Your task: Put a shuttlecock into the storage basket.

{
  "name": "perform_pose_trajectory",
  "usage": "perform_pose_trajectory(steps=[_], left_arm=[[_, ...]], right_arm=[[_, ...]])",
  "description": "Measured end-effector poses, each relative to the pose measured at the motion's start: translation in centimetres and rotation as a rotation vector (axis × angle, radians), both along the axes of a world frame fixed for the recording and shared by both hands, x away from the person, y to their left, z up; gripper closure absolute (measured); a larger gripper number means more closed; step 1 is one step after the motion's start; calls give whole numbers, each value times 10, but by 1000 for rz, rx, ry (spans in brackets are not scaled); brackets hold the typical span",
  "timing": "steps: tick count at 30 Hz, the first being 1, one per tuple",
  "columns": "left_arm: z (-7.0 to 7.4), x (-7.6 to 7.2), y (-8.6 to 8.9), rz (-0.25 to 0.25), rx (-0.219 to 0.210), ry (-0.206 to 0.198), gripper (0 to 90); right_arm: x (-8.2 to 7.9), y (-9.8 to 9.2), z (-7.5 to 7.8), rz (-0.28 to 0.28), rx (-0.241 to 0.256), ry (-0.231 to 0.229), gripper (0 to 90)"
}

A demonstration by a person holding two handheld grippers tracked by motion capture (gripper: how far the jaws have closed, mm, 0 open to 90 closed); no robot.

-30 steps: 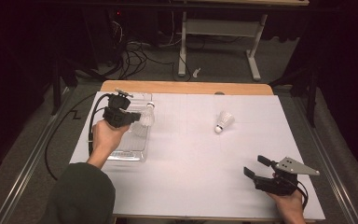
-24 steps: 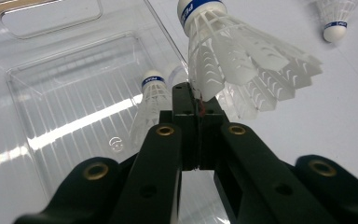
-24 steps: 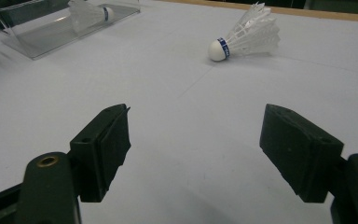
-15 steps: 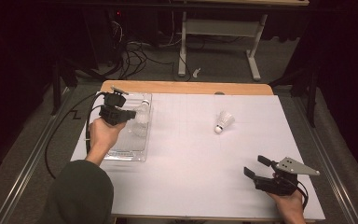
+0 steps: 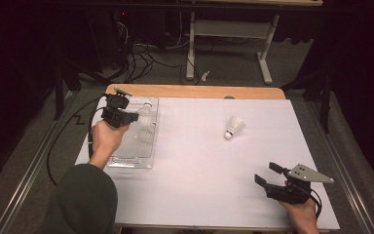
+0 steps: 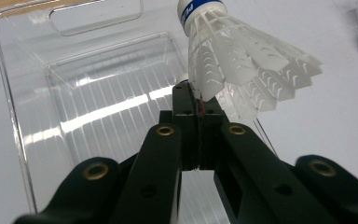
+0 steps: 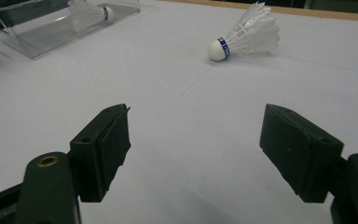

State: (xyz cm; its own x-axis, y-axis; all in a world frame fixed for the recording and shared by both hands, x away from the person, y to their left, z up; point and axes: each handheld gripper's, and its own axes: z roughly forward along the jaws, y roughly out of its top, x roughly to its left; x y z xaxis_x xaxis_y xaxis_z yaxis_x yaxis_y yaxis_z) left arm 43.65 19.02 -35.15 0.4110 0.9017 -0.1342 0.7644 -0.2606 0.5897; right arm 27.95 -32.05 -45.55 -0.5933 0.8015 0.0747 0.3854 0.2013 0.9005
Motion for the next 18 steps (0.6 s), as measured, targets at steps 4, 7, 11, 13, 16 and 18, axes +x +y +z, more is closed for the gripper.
perform_pose_trajectory(steps=[4,7,11,13,16,18], left_arm=[[1,2,3,11,5,4,898],[1,5,5,19,11,4,898],[1,8,6,34,17,9,898],[-1,10,7,39,20,13,898],[-3,12,8,47,20,14,898],[-4,14,8,55,21,15,898]], right_arm=[[0,0,0,2,-1,-1,246],[0,0,0,0,2,2,245],[0,0,0,1,1,1,245],[0,0,0,0,1,2,246],[0,0,0,1,0,1,245],[0,0,0,1,0,1,246]])
